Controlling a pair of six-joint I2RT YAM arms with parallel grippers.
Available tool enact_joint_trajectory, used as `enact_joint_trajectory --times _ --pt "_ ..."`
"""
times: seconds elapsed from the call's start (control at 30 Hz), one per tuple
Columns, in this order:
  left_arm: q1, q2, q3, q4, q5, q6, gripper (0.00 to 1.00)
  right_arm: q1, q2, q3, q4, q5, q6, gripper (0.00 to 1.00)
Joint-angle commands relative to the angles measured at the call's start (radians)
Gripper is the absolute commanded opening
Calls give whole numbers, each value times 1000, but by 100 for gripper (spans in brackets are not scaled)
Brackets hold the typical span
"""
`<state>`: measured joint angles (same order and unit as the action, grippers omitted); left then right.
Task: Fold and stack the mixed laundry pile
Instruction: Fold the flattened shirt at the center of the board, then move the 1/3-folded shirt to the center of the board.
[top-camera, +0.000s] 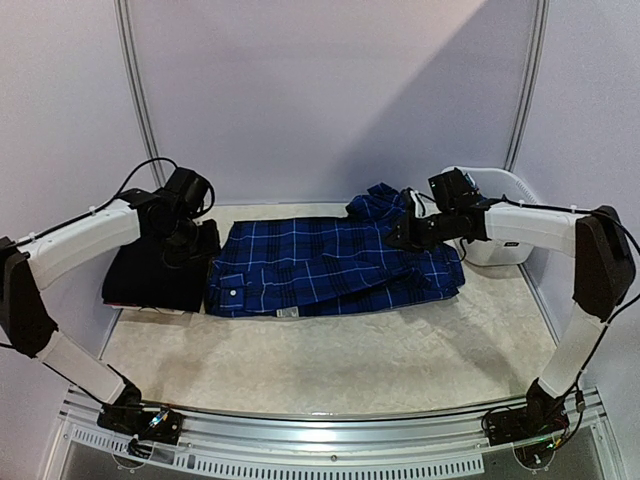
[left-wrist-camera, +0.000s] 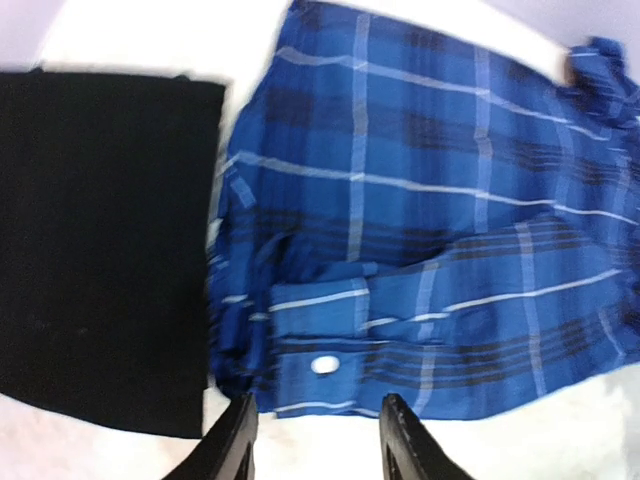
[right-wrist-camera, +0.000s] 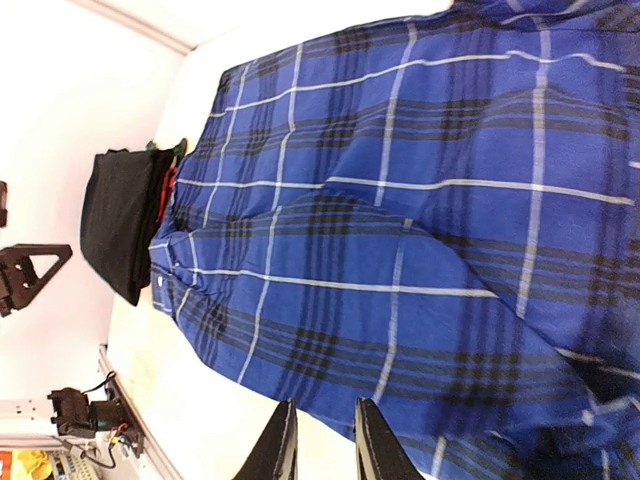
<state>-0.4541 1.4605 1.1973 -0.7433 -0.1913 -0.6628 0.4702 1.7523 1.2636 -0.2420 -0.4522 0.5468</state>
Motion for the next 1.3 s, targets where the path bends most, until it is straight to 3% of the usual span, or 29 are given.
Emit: enact_joint_trajectory --times 0.0,0.23,0.63,0.97,1.27 --pt "-57 67 48 3 82 44 38 15 87 58 -38 -53 -17 20" --pt "-148 277 135 18 210 127 31 15 197 73 -77 -72 -27 20" --pt "-158 538 216 35 217 161 26 13 293 28 -175 15 -74 19" --pt "-166 534 79 103 233 145 24 14 285 -98 -208 76 -84 17" --pt "-257 439 -106 161 227 80 23 14 201 -262 -222 66 -57 17"
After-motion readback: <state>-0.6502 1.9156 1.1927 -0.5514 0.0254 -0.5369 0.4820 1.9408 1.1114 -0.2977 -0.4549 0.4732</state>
